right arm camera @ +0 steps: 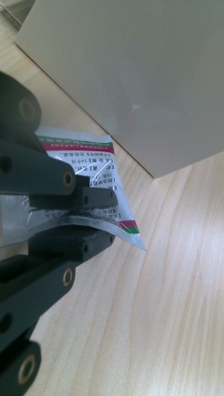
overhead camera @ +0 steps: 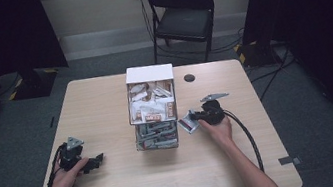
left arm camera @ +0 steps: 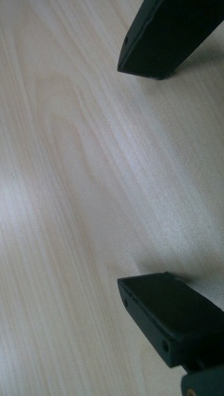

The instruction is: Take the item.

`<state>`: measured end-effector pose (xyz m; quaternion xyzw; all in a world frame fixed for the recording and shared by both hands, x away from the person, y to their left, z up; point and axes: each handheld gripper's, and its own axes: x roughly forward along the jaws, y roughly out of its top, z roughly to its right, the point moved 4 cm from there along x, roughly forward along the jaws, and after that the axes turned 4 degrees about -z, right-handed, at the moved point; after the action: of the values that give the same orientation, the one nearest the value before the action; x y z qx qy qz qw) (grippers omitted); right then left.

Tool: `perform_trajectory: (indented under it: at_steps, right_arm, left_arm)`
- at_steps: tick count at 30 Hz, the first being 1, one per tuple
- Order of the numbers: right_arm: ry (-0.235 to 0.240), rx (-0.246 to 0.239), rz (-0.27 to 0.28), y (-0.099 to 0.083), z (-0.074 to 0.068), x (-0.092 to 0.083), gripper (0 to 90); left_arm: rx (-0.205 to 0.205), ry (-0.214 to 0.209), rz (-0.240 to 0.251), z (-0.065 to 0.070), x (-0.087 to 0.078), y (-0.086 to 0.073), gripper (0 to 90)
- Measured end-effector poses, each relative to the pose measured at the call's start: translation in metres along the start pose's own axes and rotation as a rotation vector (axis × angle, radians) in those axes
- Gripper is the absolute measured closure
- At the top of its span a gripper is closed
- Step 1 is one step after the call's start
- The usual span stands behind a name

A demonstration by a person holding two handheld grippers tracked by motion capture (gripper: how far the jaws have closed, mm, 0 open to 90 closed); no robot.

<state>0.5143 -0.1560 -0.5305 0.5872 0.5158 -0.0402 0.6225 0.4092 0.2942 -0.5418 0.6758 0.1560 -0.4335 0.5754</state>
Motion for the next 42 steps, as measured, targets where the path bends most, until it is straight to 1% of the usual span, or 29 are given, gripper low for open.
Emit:
perform_trajectory:
  at_steps: [4, 5, 6, 7, 11, 13, 16, 18, 20, 27, 29, 32, 33, 36, 37, 38, 39, 41, 42]
  right_arm:
    - [-0.004, 0.0, 0.001, 0.0, 0.001, 0.0, 78.8]
    - [-0.009, 0.003, 0.001, 0.0, 0.001, 0.0, 77.2]
    - [-0.014, 0.012, -0.001, 0.0, 0.001, 0.001, 72.7]
    - [-0.026, 0.008, -0.006, 0.0, 0.002, 0.001, 71.6]
    - [-0.043, 0.005, -0.004, 0.001, 0.003, 0.001, 70.1]
    - [-0.058, 0.021, -0.003, 0.001, 0.006, 0.002, 66.6]
    - [-0.063, 0.035, 0.005, 0.001, 0.008, 0.001, 63.4]
    - [-0.071, 0.034, 0.005, 0.002, 0.008, 0.002, 58.8]
    - [-0.077, 0.034, 0.008, 0.002, 0.008, 0.002, 57.2]
    - [-0.073, 0.044, 0.027, 0.004, 0.01, 0.001, 47.0]
    - [-0.085, 0.039, 0.031, 0.005, 0.01, 0.0, 43.7]
    - [-0.08, 0.041, 0.038, 0.006, 0.01, -0.001, 41.6]
    - [-0.085, 0.046, 0.039, 0.007, 0.01, -0.002, 35.8]
    - [-0.052, 0.058, 0.027, 0.007, 0.01, -0.002, 27.7]
    - [-0.052, 0.058, 0.027, 0.007, 0.01, -0.002, 27.7]
    - [-0.046, 0.069, 0.028, 0.007, 0.01, -0.004, 23.9]
    - [-0.059, 0.073, 0.026, 0.007, 0.01, -0.004, 20.4]
    - [-0.062, 0.078, 0.028, 0.008, 0.01, -0.006, 19.0]
    - [-0.048, 0.082, 0.039, 0.009, 0.01, -0.011, 18.3]
  left_arm:
    - [0.0, 0.0, 0.0, 0.0, 0.0, 0.0, 0.0]
    - [0.0, 0.0, 0.0, 0.0, 0.0, 0.0, 0.0]
    - [0.0, 0.0, 0.0, 0.0, 0.0, 0.0, 0.0]
    - [0.0, 0.0, 0.0, 0.0, 0.0, 0.0, 0.0]
    - [0.0, 0.0, 0.0, 0.0, 0.0, 0.0, 0.0]
    - [0.0, 0.0, 0.0, 0.0, 0.0, 0.0, 0.0]
    - [0.0, 0.0, 0.0, 0.0, 0.0, 0.0, 0.0]
    - [0.0, 0.0, 0.0, 0.0, 0.0, 0.0, 0.0]
    - [0.0, 0.0, 0.0, 0.0, 0.0, 0.0, 0.0]
    - [0.0, 0.0, 0.0, 0.0, 0.0, 0.0, 0.0]
    - [0.0, 0.0, 0.0, 0.0, 0.0, 0.0, 0.0]
    - [0.0, 0.0, 0.0, 0.0, 0.0, 0.0, 0.0]
    - [0.0, 0.0, 0.0, 0.0, 0.0, 0.0, 0.0]
    - [0.0, 0.0, 0.0, 0.0, 0.0, 0.0, 0.0]
    - [0.0, 0.0, 0.0, 0.0, 0.0, 0.0, 0.0]
    - [0.0, 0.0, 0.0, 0.0, 0.0, 0.0, 0.0]
    - [0.001, 0.0, 0.0, 0.0, 0.0, 0.0, 0.0]
    - [0.0, -0.001, -0.001, 0.0, 0.0, 0.0, 0.0]
    - [0.0, -0.001, -0.001, 0.0, 0.0, 0.0, 0.0]
